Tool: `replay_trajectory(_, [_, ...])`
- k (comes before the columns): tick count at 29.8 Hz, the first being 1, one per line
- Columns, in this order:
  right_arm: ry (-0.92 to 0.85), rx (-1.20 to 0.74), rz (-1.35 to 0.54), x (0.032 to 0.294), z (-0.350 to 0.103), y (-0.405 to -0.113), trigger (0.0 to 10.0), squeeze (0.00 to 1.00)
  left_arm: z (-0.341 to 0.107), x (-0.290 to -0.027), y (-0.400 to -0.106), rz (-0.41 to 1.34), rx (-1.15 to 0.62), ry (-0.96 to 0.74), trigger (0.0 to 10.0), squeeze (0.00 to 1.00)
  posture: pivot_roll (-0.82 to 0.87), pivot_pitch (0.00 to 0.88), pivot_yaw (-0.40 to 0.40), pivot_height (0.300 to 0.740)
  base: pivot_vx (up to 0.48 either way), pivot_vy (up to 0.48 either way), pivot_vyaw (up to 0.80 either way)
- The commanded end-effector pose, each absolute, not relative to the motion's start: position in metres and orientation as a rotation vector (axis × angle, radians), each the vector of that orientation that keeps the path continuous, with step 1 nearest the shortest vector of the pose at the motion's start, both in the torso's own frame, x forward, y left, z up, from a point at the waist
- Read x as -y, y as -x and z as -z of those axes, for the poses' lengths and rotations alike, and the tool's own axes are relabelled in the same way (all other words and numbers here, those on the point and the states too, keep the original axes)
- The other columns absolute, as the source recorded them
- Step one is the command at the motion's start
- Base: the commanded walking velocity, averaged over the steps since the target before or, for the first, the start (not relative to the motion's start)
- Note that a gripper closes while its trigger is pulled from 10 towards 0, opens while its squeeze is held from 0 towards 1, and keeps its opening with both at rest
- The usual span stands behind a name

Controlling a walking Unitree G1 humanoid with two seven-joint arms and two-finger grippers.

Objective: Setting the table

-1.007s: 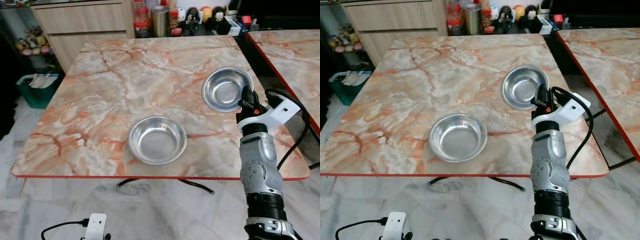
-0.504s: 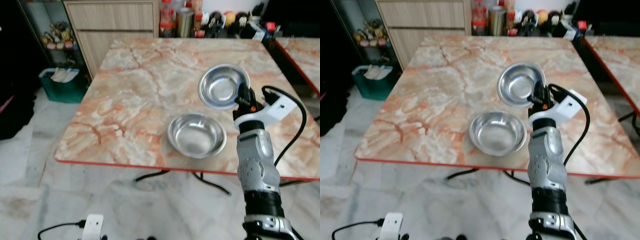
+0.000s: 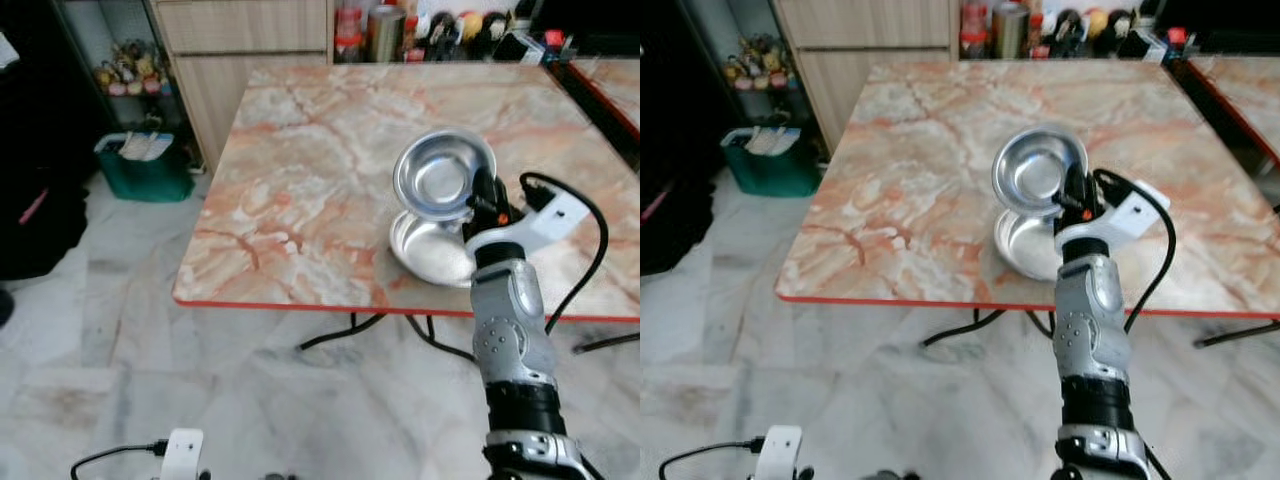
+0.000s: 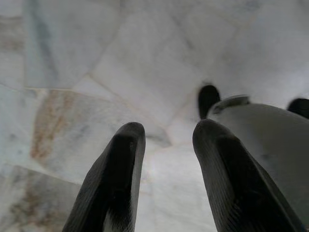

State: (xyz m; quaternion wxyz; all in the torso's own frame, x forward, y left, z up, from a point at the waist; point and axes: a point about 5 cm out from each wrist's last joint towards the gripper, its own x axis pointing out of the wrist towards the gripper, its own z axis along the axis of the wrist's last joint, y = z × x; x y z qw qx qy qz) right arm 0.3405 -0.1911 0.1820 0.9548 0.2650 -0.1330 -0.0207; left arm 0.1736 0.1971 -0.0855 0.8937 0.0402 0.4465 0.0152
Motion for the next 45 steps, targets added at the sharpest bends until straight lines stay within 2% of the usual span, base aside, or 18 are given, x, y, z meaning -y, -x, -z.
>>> replay_trajectory(1, [-0.531, 0.277, 0.049, 0.193, -0.183, -0.340, 10.0, 0.00, 0.087, -0.200, -0.169, -0.044, -0.944, -0.076, 10.0, 0.00, 0.00, 0.126, 0.041, 0.740, 0.000, 0.000, 0.00])
replay_trajectory(14, [-0.582, 0.146, 0.175, 0.209, -0.159, -0.341, 10.0, 0.00, 0.087, -0.200, -0.170, -0.039, -0.947, -0.068, 10.0, 0.00, 0.00, 0.129, 0.041, 0.740, 0.000, 0.000, 0.00])
replay_trajectory(36, [-0.624, 0.095, 0.196, 0.208, -0.155, -0.344, 10.0, 0.00, 0.087, -0.196, -0.172, -0.041, -0.941, -0.063, 10.0, 0.00, 0.00, 0.136, 0.039, 0.740, 0.000, 0.000, 0.00])
replay_trajectory(45, [-0.672, 0.053, 0.213, 0.208, -0.143, -0.341, 10.0, 0.00, 0.081, -0.193, -0.187, -0.042, -0.932, -0.064, 10.0, 0.00, 0.00, 0.136, 0.038, 0.740, 0.000, 0.000, 0.00])
